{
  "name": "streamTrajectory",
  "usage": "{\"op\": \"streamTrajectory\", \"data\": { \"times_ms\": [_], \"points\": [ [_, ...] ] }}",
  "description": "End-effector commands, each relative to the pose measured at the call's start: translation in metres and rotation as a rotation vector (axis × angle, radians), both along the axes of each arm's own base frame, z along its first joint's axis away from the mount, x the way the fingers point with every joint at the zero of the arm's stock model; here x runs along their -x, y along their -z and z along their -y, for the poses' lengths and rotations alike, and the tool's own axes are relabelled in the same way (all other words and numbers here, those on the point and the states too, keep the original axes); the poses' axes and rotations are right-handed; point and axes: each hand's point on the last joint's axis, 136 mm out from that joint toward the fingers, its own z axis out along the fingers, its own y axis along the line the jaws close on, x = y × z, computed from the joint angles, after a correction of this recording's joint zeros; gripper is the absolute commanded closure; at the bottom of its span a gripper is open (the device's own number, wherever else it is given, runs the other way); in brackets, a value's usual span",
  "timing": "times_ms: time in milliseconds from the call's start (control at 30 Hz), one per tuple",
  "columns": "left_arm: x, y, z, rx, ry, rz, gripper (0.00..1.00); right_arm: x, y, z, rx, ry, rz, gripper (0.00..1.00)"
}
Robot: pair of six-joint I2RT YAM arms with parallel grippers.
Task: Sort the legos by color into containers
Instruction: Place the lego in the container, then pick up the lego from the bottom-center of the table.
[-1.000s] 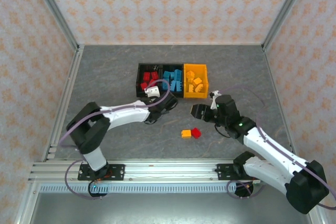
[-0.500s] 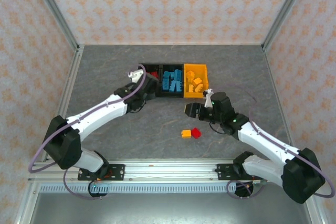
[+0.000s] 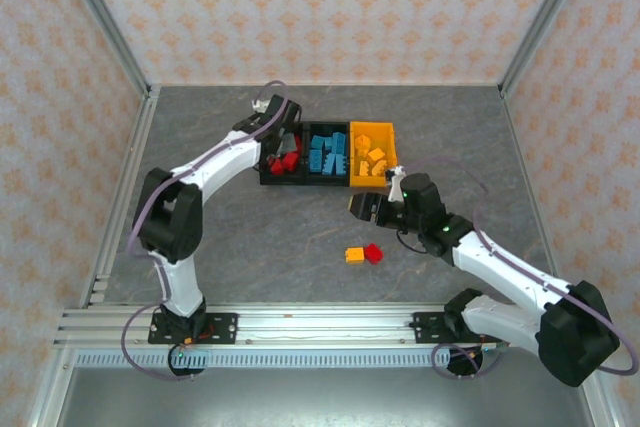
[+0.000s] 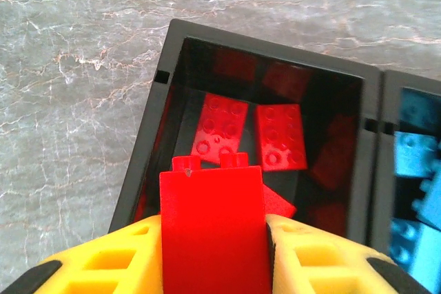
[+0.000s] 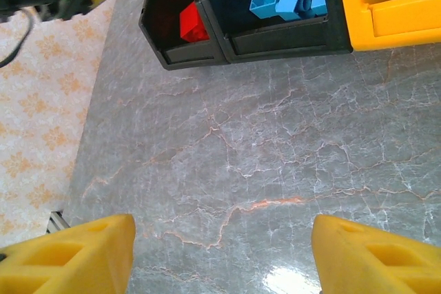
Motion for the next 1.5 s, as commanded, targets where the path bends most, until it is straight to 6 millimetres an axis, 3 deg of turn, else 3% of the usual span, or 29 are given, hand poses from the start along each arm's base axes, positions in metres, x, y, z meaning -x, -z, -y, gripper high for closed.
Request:
{"op": "streamTrajectory", "data": {
  "times_ms": [0,167,400,533,733,900,1067,1200,1367,1467],
  "points": [
    [-0.011,0.008,-0.004,-0.045,0.02,-0.044,0.64,-0.004,-0.021,-0.001,-0.031,0.018,0.055,0.32],
    [-0.024,0.025,-0.003,-0.067,0.02,-0.076,0.63,-0.003,-0.021,0.002,-0.022,0.025,0.056,0.32],
    [-0.033,0.033,0.001,-0.067,0.016,-0.093,0.56,-0.003,-0.024,0.003,-0.018,0.032,0.065,0.32],
    [-0.032,0.031,0.003,-0.051,0.014,-0.091,0.47,-0.003,-0.025,0.005,-0.012,0.035,0.066,0.32],
    [-0.024,0.009,0.002,-0.024,0.012,-0.056,0.44,-0.006,-0.025,0.012,0.033,0.07,0.063,0.32],
    [-0.001,-0.028,0.009,0.06,0.061,0.02,0.4,-0.007,-0.014,0.027,0.144,0.118,0.003,0.31],
    [0.036,-0.043,0.028,0.159,0.182,0.047,0.38,0.002,0.008,0.039,0.255,0.144,-0.086,0.31],
    [0.072,-0.039,0.047,0.244,0.294,0.033,0.36,0.017,0.029,0.041,0.295,0.157,-0.179,0.31],
    [0.112,-0.023,0.058,0.292,0.362,-0.007,0.35,0.04,0.061,0.059,0.349,0.277,-0.39,0.26],
    [0.129,-0.013,0.061,0.308,0.377,-0.019,0.35,0.051,0.068,0.054,0.308,0.309,-0.456,0.22]
  ]
}}
